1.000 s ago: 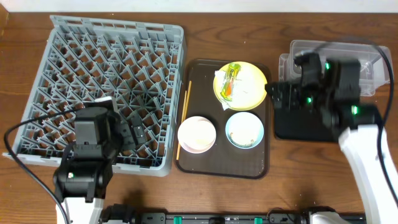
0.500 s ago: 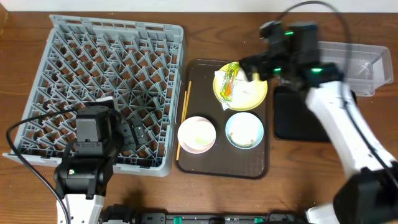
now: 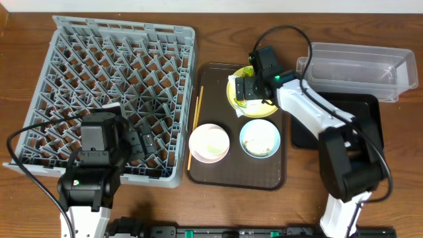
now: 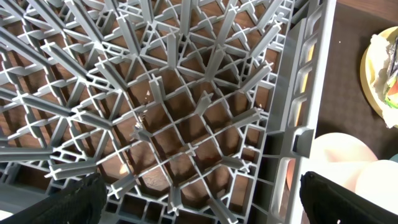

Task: Sort waste into correct bins and load items into the dishwasher
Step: 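Reach the right gripper to the wrapper on the yellow plate and grasp, then carry the wrapper with the right gripper into the clear bin and release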

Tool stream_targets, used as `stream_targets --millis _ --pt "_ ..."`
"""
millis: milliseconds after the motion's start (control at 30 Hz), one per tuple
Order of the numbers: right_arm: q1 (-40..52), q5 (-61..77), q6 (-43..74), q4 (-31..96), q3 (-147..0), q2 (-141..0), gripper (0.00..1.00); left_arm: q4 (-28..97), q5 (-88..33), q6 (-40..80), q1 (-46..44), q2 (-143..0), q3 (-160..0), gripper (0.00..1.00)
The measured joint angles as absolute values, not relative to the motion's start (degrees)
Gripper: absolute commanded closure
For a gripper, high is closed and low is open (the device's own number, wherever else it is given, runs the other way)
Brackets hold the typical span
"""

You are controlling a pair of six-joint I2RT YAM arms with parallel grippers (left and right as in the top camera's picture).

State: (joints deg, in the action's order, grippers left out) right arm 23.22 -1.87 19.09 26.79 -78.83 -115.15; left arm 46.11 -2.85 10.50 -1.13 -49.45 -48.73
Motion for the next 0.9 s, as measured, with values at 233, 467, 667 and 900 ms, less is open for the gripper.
stream_targets --millis 233,467,667,900 --pt "23.2 0.5 21.7 26.4 -78.8 -117.7 0.76 46.1 -2.9 10.5 -1.1 -49.5 -48.7 0.01" --pt "23.2 1.1 23.5 27.8 -78.8 -117.7 0.99 46.3 -2.9 10.5 -1.1 -49.5 -48.7 0.01" --pt "22.7 -0.5 23.5 28.3 -78.8 -112.2 0.99 46.5 -2.9 10.5 -1.1 -49.5 -48.7 0.01" --pt "15.3 -6.4 23.5 27.9 -78.9 -96.8 0.99 46.5 -2.9 10.5 -1.1 -49.5 -48.7 0.01"
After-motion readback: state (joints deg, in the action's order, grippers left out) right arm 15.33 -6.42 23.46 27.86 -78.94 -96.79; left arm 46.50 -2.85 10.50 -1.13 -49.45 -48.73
